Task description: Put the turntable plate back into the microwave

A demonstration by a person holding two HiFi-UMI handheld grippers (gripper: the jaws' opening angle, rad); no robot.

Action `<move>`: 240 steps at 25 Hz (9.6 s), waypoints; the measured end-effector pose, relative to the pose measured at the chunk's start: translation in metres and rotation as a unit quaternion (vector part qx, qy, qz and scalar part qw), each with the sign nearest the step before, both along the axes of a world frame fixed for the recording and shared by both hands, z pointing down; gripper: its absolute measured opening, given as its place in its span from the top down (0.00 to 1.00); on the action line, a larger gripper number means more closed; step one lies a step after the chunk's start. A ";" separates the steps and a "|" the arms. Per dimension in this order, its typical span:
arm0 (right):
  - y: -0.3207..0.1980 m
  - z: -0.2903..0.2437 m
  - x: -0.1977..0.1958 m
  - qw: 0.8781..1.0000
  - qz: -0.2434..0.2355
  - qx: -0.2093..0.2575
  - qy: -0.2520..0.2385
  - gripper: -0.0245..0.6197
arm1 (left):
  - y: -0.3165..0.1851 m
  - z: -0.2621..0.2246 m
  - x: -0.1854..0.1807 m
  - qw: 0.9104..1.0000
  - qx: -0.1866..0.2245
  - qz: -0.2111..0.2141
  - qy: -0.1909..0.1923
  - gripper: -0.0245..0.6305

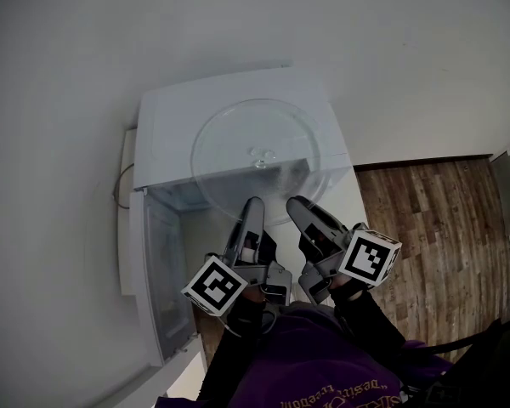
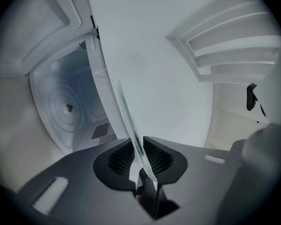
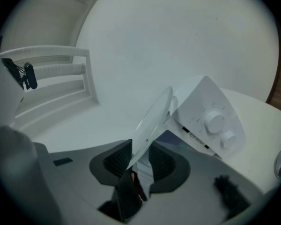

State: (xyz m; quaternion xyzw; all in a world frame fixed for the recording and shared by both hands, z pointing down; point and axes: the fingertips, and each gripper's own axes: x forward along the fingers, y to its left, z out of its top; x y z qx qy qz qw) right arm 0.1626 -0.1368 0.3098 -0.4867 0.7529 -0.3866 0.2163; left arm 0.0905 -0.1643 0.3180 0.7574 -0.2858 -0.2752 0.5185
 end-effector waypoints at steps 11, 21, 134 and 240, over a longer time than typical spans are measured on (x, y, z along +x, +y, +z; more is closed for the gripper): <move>0.009 -0.008 -0.012 0.999 -0.028 0.017 0.016 0.77 | 0.012 -0.007 -0.013 1.000 0.014 -0.028 0.005 0.86; 0.041 -0.009 -0.043 0.997 -0.066 0.030 0.020 0.77 | 0.049 -0.007 -0.045 0.998 0.021 -0.061 0.018 0.86; 0.071 0.117 -0.075 0.948 -0.226 -0.085 0.205 0.62 | 0.012 0.100 -0.087 0.974 -0.073 -0.153 0.148 0.88; 0.077 0.140 -0.080 0.924 -0.255 -0.124 0.257 0.95 | -0.135 0.184 -0.054 0.956 -0.214 -0.180 0.084 0.91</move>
